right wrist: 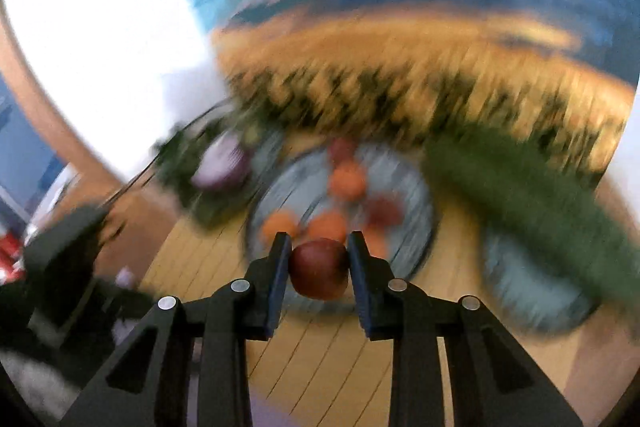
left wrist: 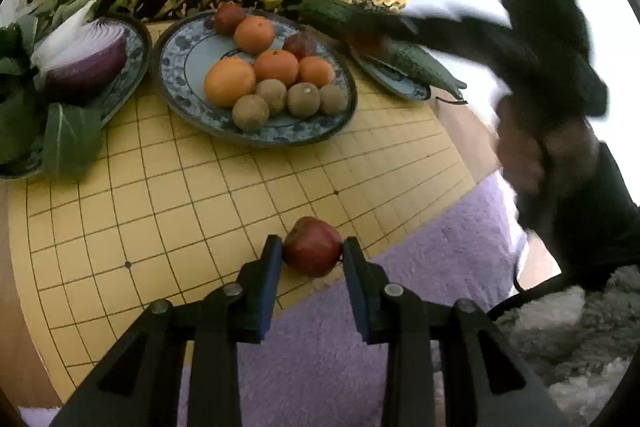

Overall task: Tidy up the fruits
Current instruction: 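Lower the right tool's apple onto the plate and open the right tool, then carry the left tool's red apple over the plate and lower it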

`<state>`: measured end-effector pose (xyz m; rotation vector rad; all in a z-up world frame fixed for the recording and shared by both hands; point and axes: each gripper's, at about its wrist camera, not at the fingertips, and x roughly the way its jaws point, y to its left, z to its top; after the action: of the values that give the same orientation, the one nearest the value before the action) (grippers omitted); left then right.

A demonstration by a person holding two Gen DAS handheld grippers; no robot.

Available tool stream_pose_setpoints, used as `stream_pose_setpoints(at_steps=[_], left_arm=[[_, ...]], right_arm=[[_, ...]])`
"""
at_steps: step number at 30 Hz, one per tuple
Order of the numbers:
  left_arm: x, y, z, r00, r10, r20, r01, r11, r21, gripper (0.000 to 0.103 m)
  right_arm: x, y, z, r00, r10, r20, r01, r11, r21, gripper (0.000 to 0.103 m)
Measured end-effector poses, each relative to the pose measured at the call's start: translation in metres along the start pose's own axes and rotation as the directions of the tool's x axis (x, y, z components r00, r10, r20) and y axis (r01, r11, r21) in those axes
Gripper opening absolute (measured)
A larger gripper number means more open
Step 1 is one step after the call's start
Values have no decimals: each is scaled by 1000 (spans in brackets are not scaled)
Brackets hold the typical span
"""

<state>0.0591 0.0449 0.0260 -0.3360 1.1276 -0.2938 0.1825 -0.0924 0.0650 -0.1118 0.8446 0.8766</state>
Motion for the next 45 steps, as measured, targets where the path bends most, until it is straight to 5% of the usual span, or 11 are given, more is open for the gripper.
stream_pose_setpoints(at_steps=[5,10,13,15,22,28,32,36,40,45], left_arm=[[-3,4,7,1000,1,12,0,1000,-10,32],[-20,11,16,998,-11,61,13,999,-36,32],[-29,12,29,995,-19,98,23,999,-41,32],[-33,13,36,993,-28,114,33,998,-44,32],[-26,2,59,988,-45,146,51,998,-36,32],[-10,-18,94,986,-31,166,34,999,-15,32],[-3,-17,124,979,9,202,9,996,-86,32],[10,-10,157,975,112,190,-83,984,-157,32],[29,-7,189,951,270,148,-257,961,-105,32],[62,-2,202,928,372,37,-370,928,-44,33]], right_arm=[[41,-30,45,998,-63,16,62,996,67,30],[80,-36,63,998,-34,-48,37,996,76,32],[84,-36,59,997,-27,-73,32,997,72,48],[68,-40,55,1000,-10,-26,12,996,93,51],[-20,-57,19,993,70,98,-92,966,243,51],[-40,-58,-40,999,46,25,-52,943,327,51],[-28,-56,-71,997,64,-44,-43,922,384,51],[-20,-54,-82,990,129,-62,-95,915,392,51],[-12,-53,-80,987,140,-74,-110,942,316,51],[-5,-58,-72,982,180,-58,-155,943,295,51]])
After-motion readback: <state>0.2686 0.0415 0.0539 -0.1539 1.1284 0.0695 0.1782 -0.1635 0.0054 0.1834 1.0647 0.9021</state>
